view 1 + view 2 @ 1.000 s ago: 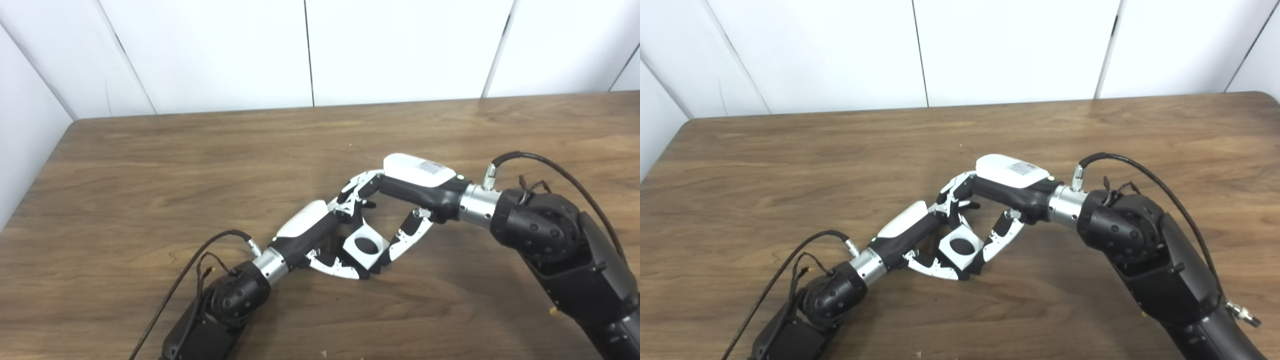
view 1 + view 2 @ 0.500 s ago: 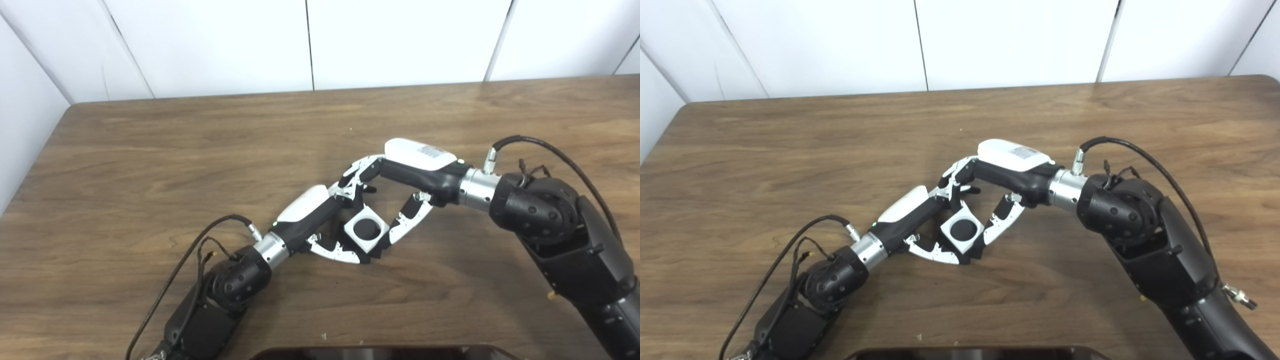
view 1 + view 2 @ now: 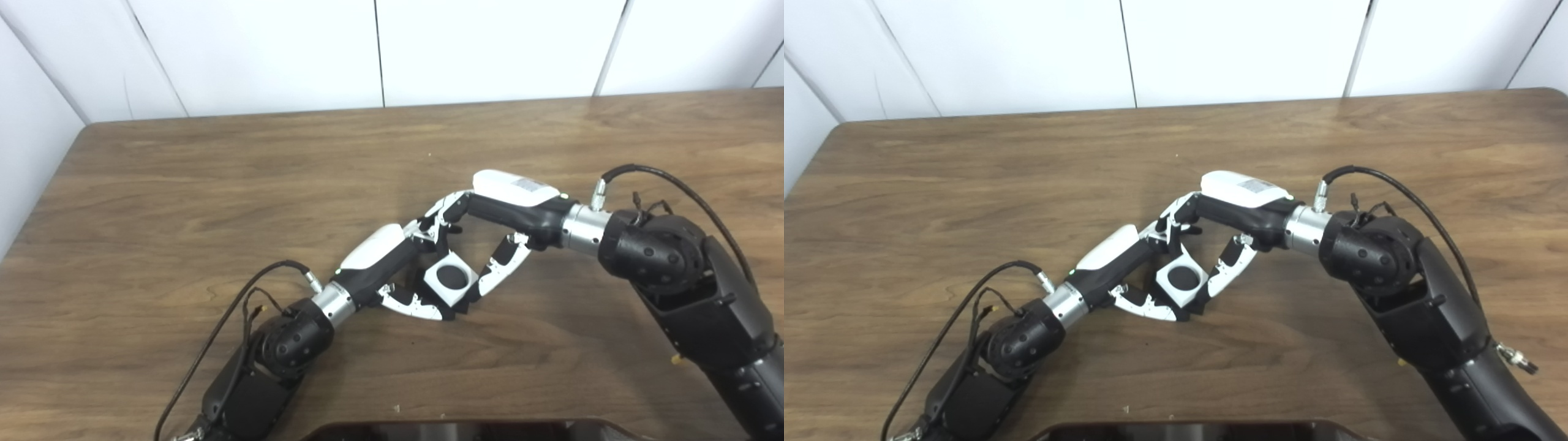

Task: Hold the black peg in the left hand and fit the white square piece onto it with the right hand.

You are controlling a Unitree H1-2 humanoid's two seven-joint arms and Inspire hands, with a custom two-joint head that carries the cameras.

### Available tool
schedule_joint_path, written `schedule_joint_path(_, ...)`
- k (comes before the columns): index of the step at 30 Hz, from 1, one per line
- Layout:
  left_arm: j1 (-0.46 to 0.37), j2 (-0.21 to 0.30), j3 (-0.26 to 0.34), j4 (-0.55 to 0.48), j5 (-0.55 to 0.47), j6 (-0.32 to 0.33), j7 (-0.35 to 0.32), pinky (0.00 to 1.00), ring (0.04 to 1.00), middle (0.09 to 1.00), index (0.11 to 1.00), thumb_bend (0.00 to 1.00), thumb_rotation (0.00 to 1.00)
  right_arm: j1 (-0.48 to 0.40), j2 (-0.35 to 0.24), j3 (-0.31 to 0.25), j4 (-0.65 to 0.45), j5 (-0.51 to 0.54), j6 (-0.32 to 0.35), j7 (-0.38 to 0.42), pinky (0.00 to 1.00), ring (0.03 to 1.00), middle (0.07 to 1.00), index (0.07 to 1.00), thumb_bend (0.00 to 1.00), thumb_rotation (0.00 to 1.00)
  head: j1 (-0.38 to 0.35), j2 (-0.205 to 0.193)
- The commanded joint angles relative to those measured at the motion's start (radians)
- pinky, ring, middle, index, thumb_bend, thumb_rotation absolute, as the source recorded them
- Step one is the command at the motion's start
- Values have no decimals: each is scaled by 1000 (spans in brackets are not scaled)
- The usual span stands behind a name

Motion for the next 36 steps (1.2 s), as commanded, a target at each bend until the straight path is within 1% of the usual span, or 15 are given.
schedule_joint_path(1, 38, -1, -48, 27, 58, 46, -55, 1000, 1000, 923, 488, 522, 73, -33, -7, -11, -3, 1, -7, -15, 721, 836, 777, 480, 521, 136, 0, 1)
schedule_joint_path(10, 36, -4, -49, 27, 60, 51, -56, 1000, 1000, 923, 488, 521, 75, -27, 9, -1, -4, -13, -2, -22, 727, 837, 777, 481, 520, 136, 0, 5)
schedule_joint_path(16, 34, -9, -49, 35, 58, 42, -50, 1000, 1000, 918, 488, 521, 76, -30, 16, 16, -22, -18, -27, -18, 714, 826, 769, 481, 520, 138, 6, 6)
schedule_joint_path(20, 31, -9, -51, 29, 59, 55, -57, 1000, 1000, 923, 489, 521, 76, -39, 6, 28, -50, -17, -3, 15, 700, 827, 792, 492, 521, 150, 5, 7)
schedule_joint_path(21, 31, -9, -51, 28, 59, 57, -58, 1000, 1000, 924, 489, 521, 76, -41, 4, 29, -53, -16, 1, 21, 698, 829, 804, 582, 699, 210, 5, 7)
schedule_joint_path(22, 31, -9, -51, 28, 57, 57, -59, 1000, 1000, 924, 489, 521, 76, -43, -1, 31, -59, -19, 9, 31, 698, 829, 811, 638, 810, 248, 1, 8)
schedule_joint_path(23, 30, -8, -50, 28, 55, 57, -60, 1000, 1000, 923, 489, 521, 76, -44, -4, 32, -63, -22, 18, 40, 703, 836, 838, 711, 899, 298, 1, 8)
schedule_joint_path(25, 30, -8, -49, 29, 52, 55, -60, 1000, 1000, 923, 489, 521, 75, -44, -8, 30, -70, -22, 30, 50, 714, 847, 870, 786, 980, 339, 0, 9)
schedule_joint_path(29, 30, -9, -46, 31, 46, 52, -59, 1000, 1000, 922, 488, 521, 74, -39, -10, 21, -67, -12, 21, 49, 705, 845, 891, 849, 1000, 356, -2, 10)
schedule_joint_path(32, 30, -7, -47, 31, 48, 51, -59, 1000, 1000, 923, 488, 521, 74, -39, -15, 20, -65, -14, 18, 51, 705, 846, 895, 865, 1000, 374, -3, 11)
schedule_joint_path(36, 28, -4, -48, 31, 52, 51, -61, 1000, 1000, 925, 488, 522, 74, -44, -23, 21, -66, -22, 37, 65, 714, 858, 908, 875, 1000, 396, -8, 11)
